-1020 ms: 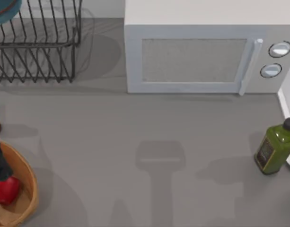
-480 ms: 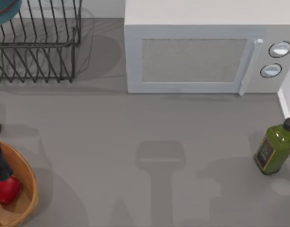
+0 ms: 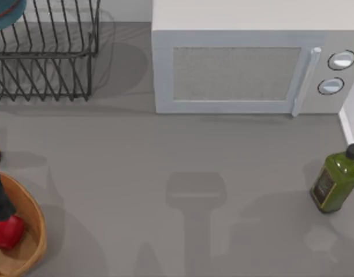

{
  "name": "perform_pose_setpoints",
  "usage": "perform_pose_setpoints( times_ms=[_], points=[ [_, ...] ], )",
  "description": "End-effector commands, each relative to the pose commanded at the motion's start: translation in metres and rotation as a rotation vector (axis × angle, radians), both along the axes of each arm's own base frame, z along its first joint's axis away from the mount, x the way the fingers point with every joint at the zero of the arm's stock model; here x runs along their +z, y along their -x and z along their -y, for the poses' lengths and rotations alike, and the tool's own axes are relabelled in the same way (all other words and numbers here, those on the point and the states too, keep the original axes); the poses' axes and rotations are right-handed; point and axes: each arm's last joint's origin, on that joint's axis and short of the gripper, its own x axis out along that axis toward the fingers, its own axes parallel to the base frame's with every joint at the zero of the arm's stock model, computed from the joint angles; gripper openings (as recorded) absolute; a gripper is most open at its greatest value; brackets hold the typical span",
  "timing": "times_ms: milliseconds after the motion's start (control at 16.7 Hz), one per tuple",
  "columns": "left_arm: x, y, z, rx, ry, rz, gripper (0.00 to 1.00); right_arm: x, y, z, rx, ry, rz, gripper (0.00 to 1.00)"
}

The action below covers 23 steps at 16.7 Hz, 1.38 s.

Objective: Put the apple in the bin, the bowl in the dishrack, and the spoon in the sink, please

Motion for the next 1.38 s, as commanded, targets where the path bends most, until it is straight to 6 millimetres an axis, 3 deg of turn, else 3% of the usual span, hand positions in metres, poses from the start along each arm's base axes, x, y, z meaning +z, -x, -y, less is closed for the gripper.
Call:
perform_pose_setpoints(
  times_ms=[240,480,960,1080,1200,1380],
  points=[
    [0.000,0.000,0.000,0.000,0.000,0.000,1.00,0.000,-0.002,0.001,-0.004,0.003,0.000,0.00],
    [0.000,0.000,0.000,0.000,0.000,0.000,1.00,0.026,-0.024,0.011,-0.033,0.047,0.067,0.00],
    [0.000,0.000,0.000,0.000,0.000,0.000,1.00,0.137,-0.121,0.042,-0.047,0.150,0.330,0.00],
    [0.000,0.000,0.000,0.000,0.000,0.000,1.00,0.155,-0.147,0.049,-0.045,0.162,0.381,0.00],
    [0.000,0.000,0.000,0.000,0.000,0.000,1.00,0.159,-0.172,0.054,-0.041,0.161,0.396,0.00],
    [0.000,0.000,0.000,0.000,0.000,0.000,1.00,0.139,-0.208,0.058,-0.032,0.135,0.352,0.00]
  ],
)
